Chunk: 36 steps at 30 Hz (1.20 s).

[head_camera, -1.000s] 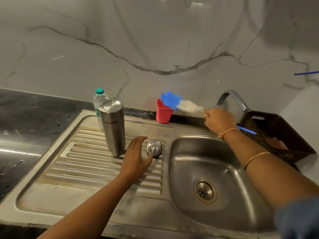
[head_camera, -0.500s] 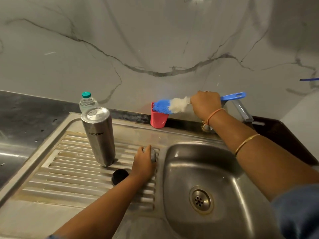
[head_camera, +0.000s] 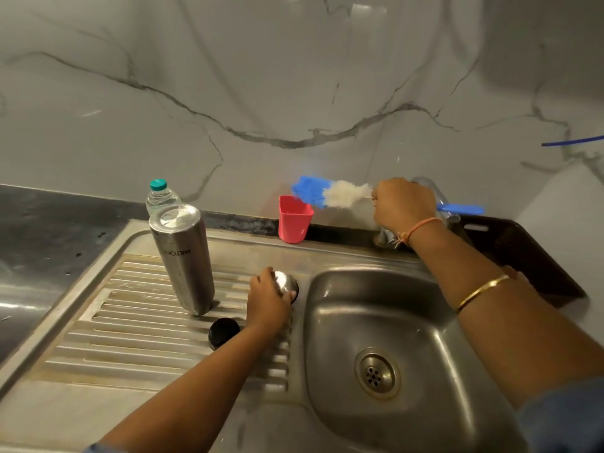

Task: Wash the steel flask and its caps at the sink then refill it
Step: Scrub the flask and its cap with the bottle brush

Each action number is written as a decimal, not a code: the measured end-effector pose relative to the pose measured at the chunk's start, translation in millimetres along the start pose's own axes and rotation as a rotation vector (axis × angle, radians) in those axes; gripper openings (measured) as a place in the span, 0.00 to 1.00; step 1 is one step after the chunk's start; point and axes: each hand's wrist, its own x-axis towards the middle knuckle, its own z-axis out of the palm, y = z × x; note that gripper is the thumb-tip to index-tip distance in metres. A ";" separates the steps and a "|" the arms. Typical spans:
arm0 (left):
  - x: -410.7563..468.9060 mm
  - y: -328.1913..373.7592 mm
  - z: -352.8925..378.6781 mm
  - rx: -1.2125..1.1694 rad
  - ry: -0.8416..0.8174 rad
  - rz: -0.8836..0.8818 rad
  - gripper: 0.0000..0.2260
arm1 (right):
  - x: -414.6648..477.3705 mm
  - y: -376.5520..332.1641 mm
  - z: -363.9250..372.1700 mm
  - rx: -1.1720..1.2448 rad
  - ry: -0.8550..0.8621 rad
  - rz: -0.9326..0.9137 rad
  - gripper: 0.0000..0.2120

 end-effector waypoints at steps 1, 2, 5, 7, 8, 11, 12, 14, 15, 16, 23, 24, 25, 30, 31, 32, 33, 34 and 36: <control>0.0 1.9 -1.3 -0.074 -0.005 -0.057 0.26 | -5.6 2.2 2.8 0.061 -0.005 0.012 0.06; 1.9 2.4 -1.3 -0.181 -0.023 -0.132 0.26 | -10.8 4.2 4.9 0.128 -0.018 0.032 0.07; 2.1 7.3 -5.9 -0.637 -0.163 -0.362 0.17 | -27.7 10.2 16.0 0.358 -0.049 0.141 0.09; -1.4 15.1 -9.3 -0.991 -0.254 -0.485 0.07 | -44.5 15.3 26.8 0.551 -0.080 0.203 0.09; -2.6 19.3 -11.8 -1.117 -0.266 -0.515 0.05 | -54.7 17.2 34.1 0.640 -0.092 0.221 0.10; -2.6 32.0 -15.9 -1.281 -0.268 -0.553 0.09 | -91.6 20.8 53.9 0.817 -0.089 0.268 0.11; -1.2 36.0 -15.1 -1.337 -0.266 -0.576 0.11 | -103.3 21.1 59.1 0.841 -0.075 0.283 0.10; 2.5 44.6 -11.8 -1.412 -0.256 -0.601 0.12 | -124.0 22.5 68.7 0.879 -0.038 0.323 0.09; 2.9 50.2 -10.8 -1.432 -0.254 -0.603 0.13 | -133.7 23.9 72.7 0.891 -0.021 0.336 0.09; 3.5 56.1 -8.5 -1.457 -0.246 -0.604 0.14 | -143.2 26.3 76.4 0.896 -0.006 0.346 0.09; 9.2 92.5 2.5 -1.575 -0.183 -0.561 0.17 | -187.7 55.8 93.3 0.811 0.111 0.196 0.10; 8.8 97.5 3.7 -1.587 -0.177 -0.554 0.17 | -190.1 60.7 93.5 0.772 0.119 0.162 0.10; 8.7 102.1 4.2 -1.604 -0.176 -0.543 0.17 | -191.1 64.9 92.9 0.724 0.124 0.127 0.10; 1.1 119.5 6.4 -1.557 -0.163 -0.479 0.14 | -184.0 86.7 86.1 0.518 0.210 0.008 0.10; -0.4 121.5 7.5 -1.549 -0.164 -0.469 0.15 | -181.3 91.3 84.4 0.449 0.259 -0.020 0.11; -1.3 122.6 8.9 -1.543 -0.163 -0.461 0.16 | -178.7 95.6 81.9 0.379 0.292 -0.049 0.11; -1.2 122.9 10.4 -1.536 -0.159 -0.453 0.16 | -176.3 99.2 78.5 0.314 0.313 -0.076 0.10; -0.7 123.3 11.9 -1.518 -0.148 -0.447 0.16 | -173.9 102.3 75.7 0.260 0.317 -0.103 0.07; -0.5 124.0 14.5 -1.445 -0.127 -0.435 0.17 | -168.9 105.6 73.6 0.163 0.304 -0.152 0.03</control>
